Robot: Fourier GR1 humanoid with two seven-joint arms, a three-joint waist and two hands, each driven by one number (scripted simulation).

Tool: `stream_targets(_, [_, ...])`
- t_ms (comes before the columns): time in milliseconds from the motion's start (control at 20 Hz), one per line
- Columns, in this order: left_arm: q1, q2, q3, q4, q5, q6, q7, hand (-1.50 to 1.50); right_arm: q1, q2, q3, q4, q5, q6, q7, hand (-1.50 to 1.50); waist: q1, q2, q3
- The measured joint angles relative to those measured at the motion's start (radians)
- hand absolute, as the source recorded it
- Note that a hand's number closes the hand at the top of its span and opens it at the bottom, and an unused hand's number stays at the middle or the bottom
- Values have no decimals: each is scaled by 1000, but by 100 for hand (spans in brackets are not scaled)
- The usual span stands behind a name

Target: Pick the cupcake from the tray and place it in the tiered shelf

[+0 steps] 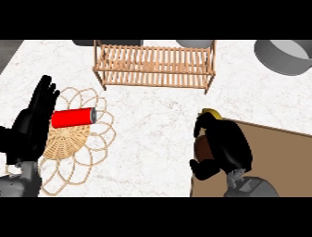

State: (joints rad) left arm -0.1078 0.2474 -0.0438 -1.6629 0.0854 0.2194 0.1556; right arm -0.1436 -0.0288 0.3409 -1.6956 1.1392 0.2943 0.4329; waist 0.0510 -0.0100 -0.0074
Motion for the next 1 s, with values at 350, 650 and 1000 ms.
stream_targets(350, [-13, -10, -10, 23, -10, 3, -2, 0, -165, 23, 149, -138, -119, -225, 409, 150, 4, 0, 4])
stream_targets(650, [-12, -9, 0, 34, -7, -1, -14, 0, -396, 21, 253, -159, -61, -284, 694, 150, 0, -2, 2])
stream_targets(1000, [-1, -24, -9, 40, -17, 3, -30, 0, -640, 15, 238, -42, -68, -305, 789, 150, 1, 4, 3])
